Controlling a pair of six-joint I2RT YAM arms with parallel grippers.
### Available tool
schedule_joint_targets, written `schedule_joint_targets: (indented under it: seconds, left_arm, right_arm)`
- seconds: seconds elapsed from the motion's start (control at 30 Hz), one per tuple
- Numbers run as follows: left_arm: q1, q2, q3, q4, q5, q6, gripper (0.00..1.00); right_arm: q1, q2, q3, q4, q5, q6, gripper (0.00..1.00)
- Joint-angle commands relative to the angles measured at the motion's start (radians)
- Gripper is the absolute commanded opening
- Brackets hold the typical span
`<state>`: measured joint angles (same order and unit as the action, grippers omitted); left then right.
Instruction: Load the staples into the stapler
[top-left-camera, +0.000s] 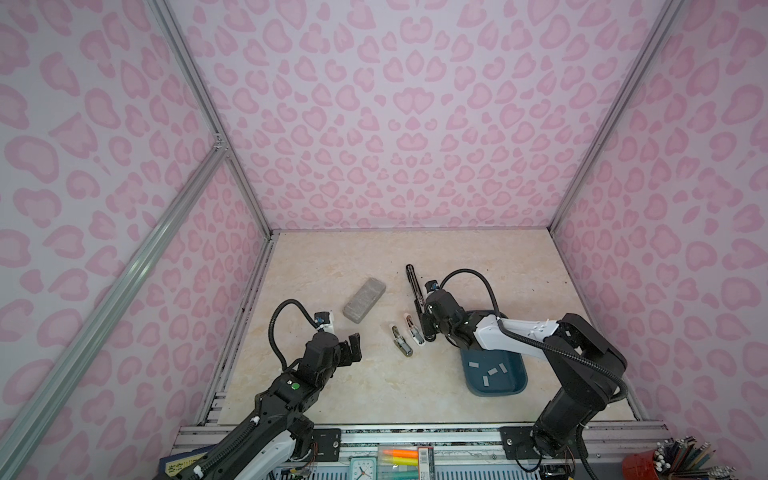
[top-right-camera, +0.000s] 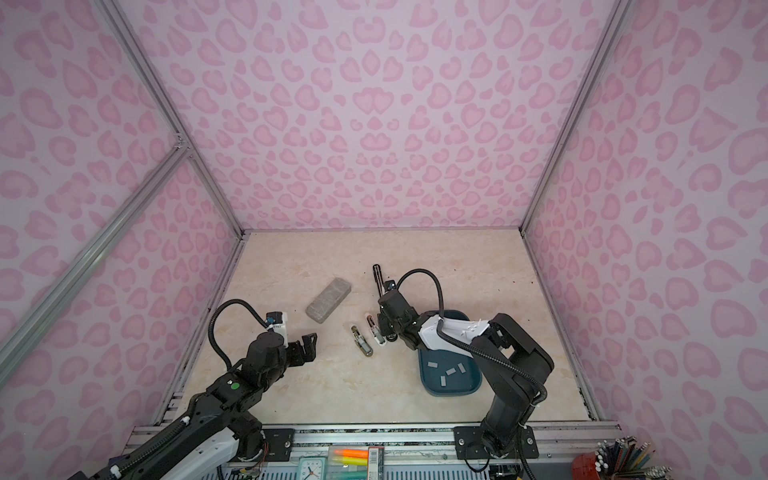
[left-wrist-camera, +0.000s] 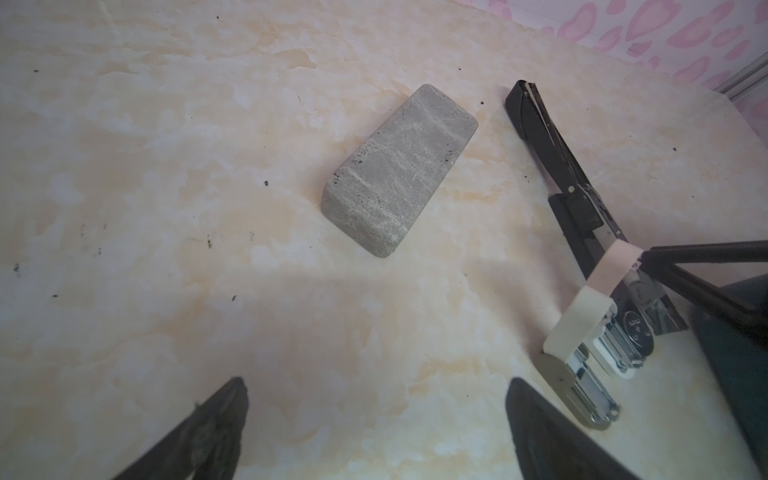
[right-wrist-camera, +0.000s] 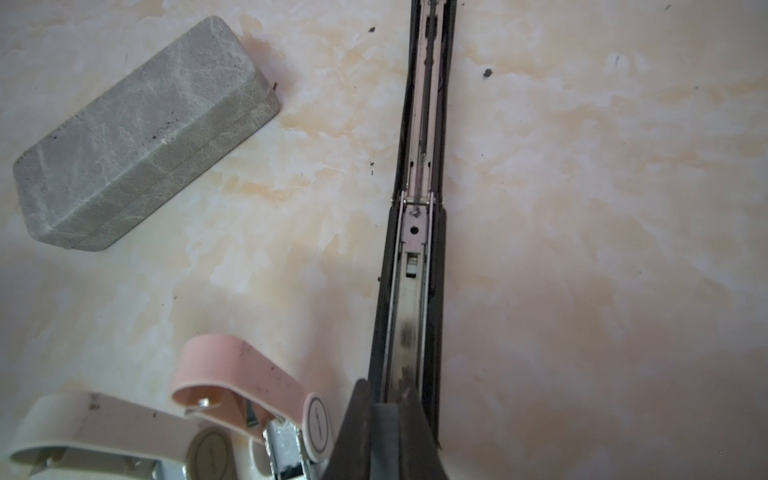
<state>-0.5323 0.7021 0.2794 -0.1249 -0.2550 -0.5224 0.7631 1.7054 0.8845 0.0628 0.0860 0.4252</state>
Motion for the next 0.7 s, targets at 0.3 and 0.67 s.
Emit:
schedule_joint_targets:
  seconds: [0.3,0.67]
  left_arm:
    - [0.000,0.007,0.013,0.019,-0.005,-0.010,0.98]
    - [0.000,0.008,0.015,0.018,-0.003,-0.010,0.98]
  right_arm:
    - [-0.002,-0.015,0.011,0.001,0.026,-0.012,0.00]
    - [-0.012,0.023,0.024,0.009,0.010,-0.012,0.00]
